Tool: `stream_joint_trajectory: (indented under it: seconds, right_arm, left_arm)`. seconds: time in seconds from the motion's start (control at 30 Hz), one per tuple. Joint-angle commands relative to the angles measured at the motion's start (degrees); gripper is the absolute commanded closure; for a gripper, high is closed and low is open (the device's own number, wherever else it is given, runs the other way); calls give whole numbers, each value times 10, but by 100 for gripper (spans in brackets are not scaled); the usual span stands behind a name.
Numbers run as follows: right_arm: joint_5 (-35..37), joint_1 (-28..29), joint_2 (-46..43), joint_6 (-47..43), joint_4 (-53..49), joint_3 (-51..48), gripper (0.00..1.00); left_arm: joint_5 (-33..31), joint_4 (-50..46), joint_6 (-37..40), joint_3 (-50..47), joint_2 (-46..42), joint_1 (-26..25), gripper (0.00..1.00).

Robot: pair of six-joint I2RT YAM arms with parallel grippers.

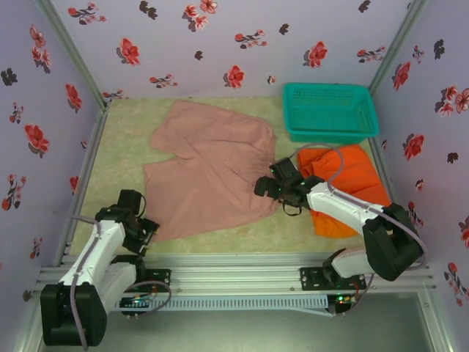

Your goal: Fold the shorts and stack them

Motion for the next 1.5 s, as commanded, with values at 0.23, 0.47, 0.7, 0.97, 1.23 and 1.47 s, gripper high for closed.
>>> stream_joint_trajectory:
  seconds: [0.23, 0.47, 0.7, 0.97, 1.23, 1.47]
  right_arm:
    - [14, -18, -8, 13, -6, -13, 3]
    - [-23, -54, 10, 62, 45, -27, 16]
    - [-6, -59, 8, 105, 22, -44, 31]
    - [-16, -58, 15, 120, 15, -64, 34]
    - [-21, -58, 45, 111, 12, -55, 39]
    - [-18, -57, 57, 114, 4, -47, 68]
  left_arm:
    - [-30, 54, 1, 6, 18, -9, 82]
    - [-44, 75, 29, 46, 24, -10, 100]
    - [-43, 91, 31, 37, 32, -10, 100]
    - [-39, 105, 31, 28, 32, -10, 99]
    - [-39, 113, 32, 22, 32, -10, 99]
    - [-41, 119, 39, 31, 32, -10, 100]
